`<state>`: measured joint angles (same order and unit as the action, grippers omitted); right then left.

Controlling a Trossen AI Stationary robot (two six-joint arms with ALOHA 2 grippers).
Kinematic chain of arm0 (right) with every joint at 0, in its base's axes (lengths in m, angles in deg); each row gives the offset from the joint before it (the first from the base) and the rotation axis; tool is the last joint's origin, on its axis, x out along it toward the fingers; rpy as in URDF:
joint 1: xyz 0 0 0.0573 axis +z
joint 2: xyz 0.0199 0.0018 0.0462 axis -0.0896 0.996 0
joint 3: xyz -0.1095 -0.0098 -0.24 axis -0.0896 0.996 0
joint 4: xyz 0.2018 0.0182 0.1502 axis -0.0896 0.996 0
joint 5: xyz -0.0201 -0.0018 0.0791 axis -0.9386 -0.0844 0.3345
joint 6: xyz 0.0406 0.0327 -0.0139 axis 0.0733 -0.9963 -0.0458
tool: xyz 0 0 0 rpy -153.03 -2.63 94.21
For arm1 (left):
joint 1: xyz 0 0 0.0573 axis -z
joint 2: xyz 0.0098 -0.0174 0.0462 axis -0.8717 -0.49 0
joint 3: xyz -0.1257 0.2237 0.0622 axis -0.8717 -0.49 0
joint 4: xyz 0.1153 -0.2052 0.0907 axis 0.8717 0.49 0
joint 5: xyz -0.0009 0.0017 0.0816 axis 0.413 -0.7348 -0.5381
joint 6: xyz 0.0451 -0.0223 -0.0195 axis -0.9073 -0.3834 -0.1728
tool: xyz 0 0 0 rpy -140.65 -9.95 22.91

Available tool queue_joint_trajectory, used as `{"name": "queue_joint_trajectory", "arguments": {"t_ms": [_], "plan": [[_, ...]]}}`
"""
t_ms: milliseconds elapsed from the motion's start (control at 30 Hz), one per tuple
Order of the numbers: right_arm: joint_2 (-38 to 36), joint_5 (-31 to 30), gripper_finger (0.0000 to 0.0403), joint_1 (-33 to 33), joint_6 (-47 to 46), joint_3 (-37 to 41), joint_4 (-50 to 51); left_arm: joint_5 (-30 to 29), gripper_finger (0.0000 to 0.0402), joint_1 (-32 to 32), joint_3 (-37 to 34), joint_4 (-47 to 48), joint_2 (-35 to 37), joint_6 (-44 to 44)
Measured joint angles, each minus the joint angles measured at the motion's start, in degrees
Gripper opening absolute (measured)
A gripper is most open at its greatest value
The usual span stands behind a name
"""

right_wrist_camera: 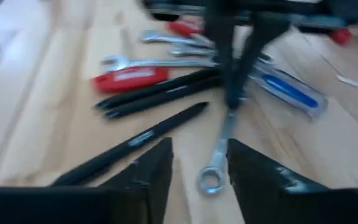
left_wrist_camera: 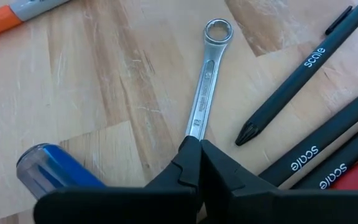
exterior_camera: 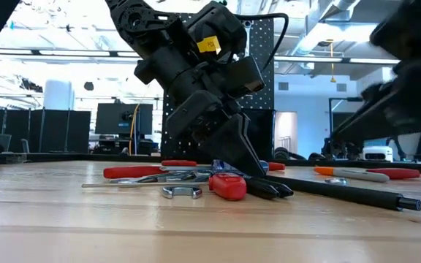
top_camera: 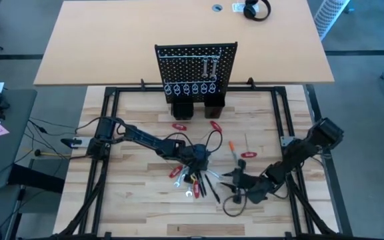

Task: Hang tools onto peg board
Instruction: Hang the wrench on the peg board

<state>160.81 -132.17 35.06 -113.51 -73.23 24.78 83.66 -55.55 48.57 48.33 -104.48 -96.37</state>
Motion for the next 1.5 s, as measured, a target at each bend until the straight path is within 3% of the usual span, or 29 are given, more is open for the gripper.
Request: {"name": "queue_joint_trajectory", "arguments": {"t_ms": [200, 333, 633, 933, 1133, 1333, 1500], "plan": [[5.3, 3.9, 0.0223, -3.4, -2.7, -0.7, -0.8, -0.4, 0.0, 0.6, 0.0, -1.0, -0.1, 0.5], [9.8, 3.8, 0.0231, -4.2, -7.3, -0.8, -1.1, -1.4, 0.0, 0.8, 0.0, -0.8, -0.1, 1.2], [12.9, 3.5, 0.0173, -2.7, -9.3, -0.4, -0.8, -1.9, 0.0, 0.9, -0.1, -1.6, -0.1, 2.4], [19.2, -1.5, 0.0093, 0.0, -7.7, 3.8, -17.2, -7.0, 0.0, 3.1, 1.8, -0.7, -0.1, 4.3], [19.5, -1.6, 0.0091, 0.8, -8.5, 6.1, -22.0, -9.8, 0.0, 5.7, 4.5, -1.5, 0.5, 3.6], [18.1, -0.3, 0.009, 0.2, 3.2, 6.6, -24.0, -9.8, 0.0002, 6.8, 5.6, -1.9, 0.5, 2.0], [13.4, 0.8, 0.009, 0.4, 5.7, 6.8, -17.6, -9.8, 0.004, 6.9, 5.6, -2.2, 0.5, -0.6]]}}
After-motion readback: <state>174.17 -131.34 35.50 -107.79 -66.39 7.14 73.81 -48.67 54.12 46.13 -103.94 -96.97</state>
